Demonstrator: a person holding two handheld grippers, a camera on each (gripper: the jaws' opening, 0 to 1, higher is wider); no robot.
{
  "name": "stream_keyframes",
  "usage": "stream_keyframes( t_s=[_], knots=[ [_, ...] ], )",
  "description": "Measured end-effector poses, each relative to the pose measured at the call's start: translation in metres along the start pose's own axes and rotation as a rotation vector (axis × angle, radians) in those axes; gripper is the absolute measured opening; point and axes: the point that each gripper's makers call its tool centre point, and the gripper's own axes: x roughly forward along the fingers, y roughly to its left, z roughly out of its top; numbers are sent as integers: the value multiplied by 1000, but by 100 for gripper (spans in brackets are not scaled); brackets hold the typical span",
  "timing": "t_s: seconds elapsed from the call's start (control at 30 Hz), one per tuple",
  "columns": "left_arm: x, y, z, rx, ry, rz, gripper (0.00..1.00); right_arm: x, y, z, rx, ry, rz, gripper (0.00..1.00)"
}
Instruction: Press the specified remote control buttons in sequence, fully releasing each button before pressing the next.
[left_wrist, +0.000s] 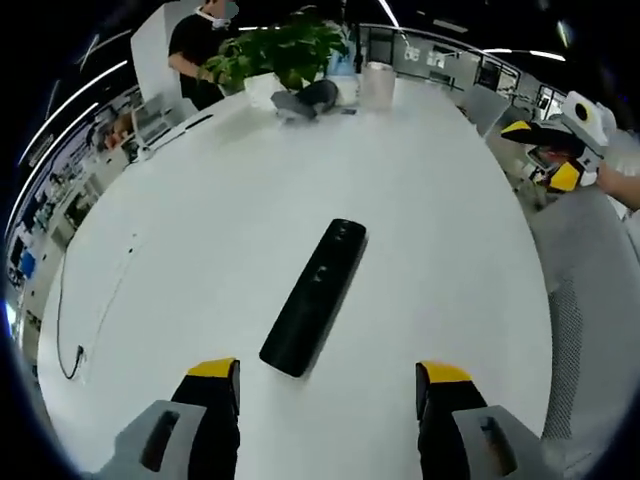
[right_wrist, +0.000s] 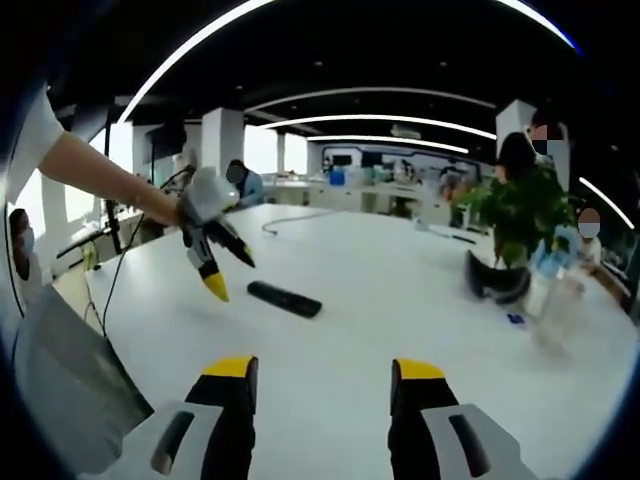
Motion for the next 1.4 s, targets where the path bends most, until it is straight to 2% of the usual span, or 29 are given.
stream_keyframes(
  t_s=[0.2, 0.47, 0.57, 0.83, 1.07, 1.23, 1.4],
  knots=[
    [11, 5, 2, 96, 63, -16, 73, 1, 1, -2, 5, 13, 8, 49],
    [26, 5, 9, 119, 78, -52, 71, 1, -1, -4, 19, 21, 4, 48],
    [30, 6, 13, 140, 79, -61, 59, 2, -1, -5, 33, 21, 9, 46],
    [42, 3, 19, 175, 100, -86, 52, 2, 0, -6, 41, 26, 15, 45],
    [42, 6, 20, 148, 94, -98, 42, 2, -1, -5, 43, 23, 12, 44],
    [40, 7, 18, 160, 107, -97, 25, 3, -1, -5, 37, 26, 14, 44],
    [40, 7, 18, 165, 109, -99, 24, 3, -1, -5, 38, 24, 15, 43]
  ],
)
